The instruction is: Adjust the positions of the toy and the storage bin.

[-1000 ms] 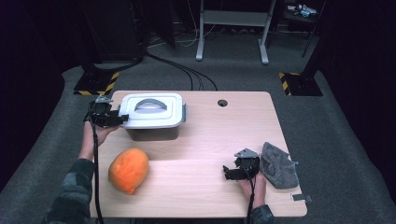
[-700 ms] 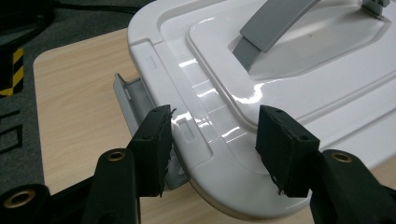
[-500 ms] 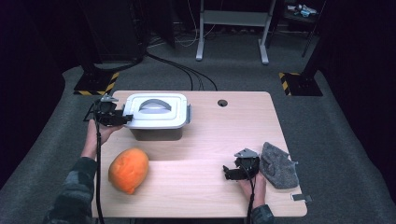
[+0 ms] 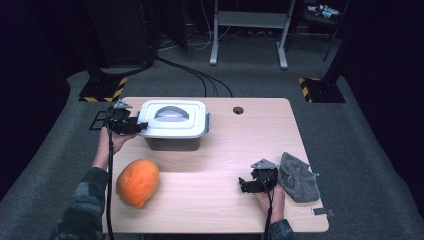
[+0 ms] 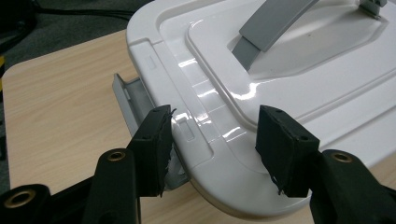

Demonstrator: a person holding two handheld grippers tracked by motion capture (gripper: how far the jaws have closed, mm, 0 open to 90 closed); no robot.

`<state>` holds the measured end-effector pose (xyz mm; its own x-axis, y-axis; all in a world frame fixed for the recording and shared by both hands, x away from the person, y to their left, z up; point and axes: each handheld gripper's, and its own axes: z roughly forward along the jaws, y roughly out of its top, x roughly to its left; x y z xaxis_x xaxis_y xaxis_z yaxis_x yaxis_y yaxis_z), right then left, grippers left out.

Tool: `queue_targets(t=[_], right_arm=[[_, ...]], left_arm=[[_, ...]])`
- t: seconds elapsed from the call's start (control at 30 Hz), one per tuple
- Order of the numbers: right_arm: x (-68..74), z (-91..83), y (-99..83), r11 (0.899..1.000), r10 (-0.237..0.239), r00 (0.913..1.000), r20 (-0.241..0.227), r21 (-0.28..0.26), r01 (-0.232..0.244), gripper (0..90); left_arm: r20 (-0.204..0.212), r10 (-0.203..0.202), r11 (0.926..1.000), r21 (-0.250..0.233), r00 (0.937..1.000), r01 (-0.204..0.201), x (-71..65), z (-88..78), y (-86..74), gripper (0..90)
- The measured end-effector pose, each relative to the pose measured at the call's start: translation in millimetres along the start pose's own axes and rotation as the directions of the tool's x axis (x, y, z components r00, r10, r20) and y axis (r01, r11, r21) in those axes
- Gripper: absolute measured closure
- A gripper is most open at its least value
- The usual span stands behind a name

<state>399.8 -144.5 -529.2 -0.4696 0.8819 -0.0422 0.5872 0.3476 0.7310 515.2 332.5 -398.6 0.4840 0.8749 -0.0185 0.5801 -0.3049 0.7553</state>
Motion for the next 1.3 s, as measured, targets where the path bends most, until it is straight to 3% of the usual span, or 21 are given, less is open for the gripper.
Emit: queue_targets(t=[0.77,1.03,1.3], right_arm=[[-0.5,0.1,0.0,1.0,0.0,1.0,-0.005,0.001,0.0,1.9],[-1.4,0.2,0.2,1.0,-0.002,1.0,-0.01,0.003,0.002,1.9],[-2.3,2.1,6.1,1.0,0.028,0.9994,-0.019,0.015,-0.028,5.4]], left_arm=[[0.052,0.068,0.9976,0.012,0.9964,-0.068,-22.5,9.2,8.9,45.9],[0.048,0.075,0.997,0.014,0.996,-0.076,-26.0,10.6,10.7,46.0],[0.027,0.076,0.9971,0.004,0.9968,-0.076,-27.5,12.3,12.1,44.0]])
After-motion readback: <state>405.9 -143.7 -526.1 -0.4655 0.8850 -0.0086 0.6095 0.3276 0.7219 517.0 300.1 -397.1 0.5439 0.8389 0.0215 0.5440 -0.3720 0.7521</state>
